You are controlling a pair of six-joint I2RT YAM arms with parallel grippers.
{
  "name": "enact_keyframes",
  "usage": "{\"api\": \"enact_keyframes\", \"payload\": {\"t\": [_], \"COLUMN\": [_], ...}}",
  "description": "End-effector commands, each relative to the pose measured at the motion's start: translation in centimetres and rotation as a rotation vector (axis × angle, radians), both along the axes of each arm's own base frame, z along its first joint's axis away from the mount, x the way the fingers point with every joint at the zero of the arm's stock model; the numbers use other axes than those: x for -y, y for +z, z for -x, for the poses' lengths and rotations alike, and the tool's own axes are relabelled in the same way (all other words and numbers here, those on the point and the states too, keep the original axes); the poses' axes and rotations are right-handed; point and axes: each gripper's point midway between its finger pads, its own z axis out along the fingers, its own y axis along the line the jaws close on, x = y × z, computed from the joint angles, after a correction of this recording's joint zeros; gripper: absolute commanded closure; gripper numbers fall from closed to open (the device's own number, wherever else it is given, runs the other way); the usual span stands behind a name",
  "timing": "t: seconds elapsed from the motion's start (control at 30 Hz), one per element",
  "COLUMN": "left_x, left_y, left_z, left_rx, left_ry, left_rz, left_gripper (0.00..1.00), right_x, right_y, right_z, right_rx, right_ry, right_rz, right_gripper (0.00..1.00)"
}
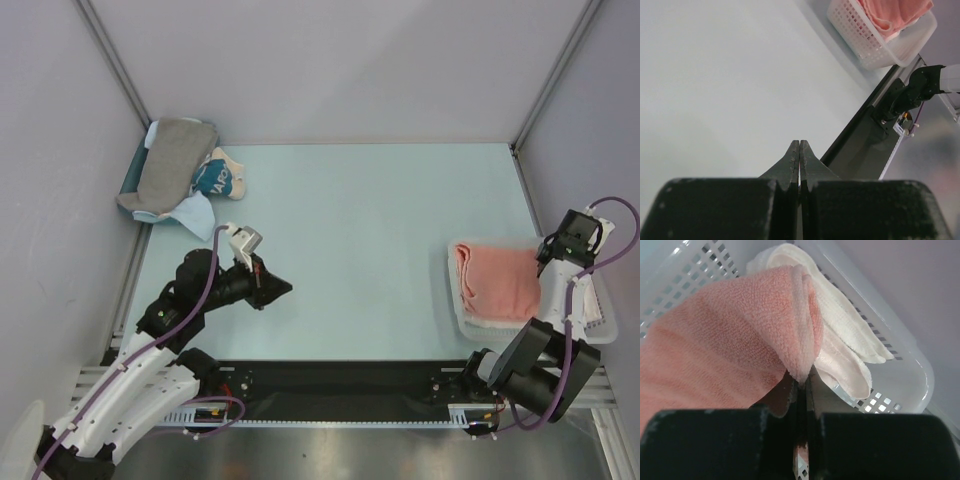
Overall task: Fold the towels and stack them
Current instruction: Neatly place the folded towel into the bin
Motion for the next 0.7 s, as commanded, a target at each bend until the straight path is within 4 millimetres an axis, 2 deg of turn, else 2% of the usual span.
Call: {"api": "enact_keyframes", "payload": {"t": [0.0, 0.27, 0.5, 0.53, 0.6, 0.63, 0.67], "left_x": [0.26, 0.36, 0.42, 0.48, 0.52, 0.53, 0.53], "left_y": [0.69, 0.50, 0.61, 0.66, 0.77, 0.78, 0.78], "left_z": [0.08, 0.13, 0.17, 0.28, 0.33, 0.40, 0.41], "left_rx": [0.040, 0.032, 0.036, 0.036, 0.040, 0.040, 0.040], "left_ry": [-0.021, -0.027, -0.033, -0.039, -0.044, -0.046, -0.047], "left_rz": [0.007, 0.004, 0.008, 0.010, 0.013, 0.014, 0.014], "left_gripper": [1.00, 1.00, 1.00, 1.00, 0.99, 0.99, 0.99], "right_x": [2.26, 3.08, 3.03, 3.01, 3.02, 2.96, 2.98], "right_y": [2.85, 3.57, 3.26, 3.40, 3.47, 3.56, 3.75], "right_z": [-0.70, -0.71, -0.71, -0.69, -0.63, -0.51, -0.46], "right_rx": [0.058, 0.062, 0.070, 0.075, 0.080, 0.082, 0.083], "right_ry": [-0.050, -0.075, -0.092, -0.093, -0.102, -0.109, -0.112], "right_rz": [0.080, 0.114, 0.102, 0.104, 0.104, 0.102, 0.105], "right_gripper": [1.00, 1.00, 0.98, 0.85, 0.68, 0.51, 0.45]}}
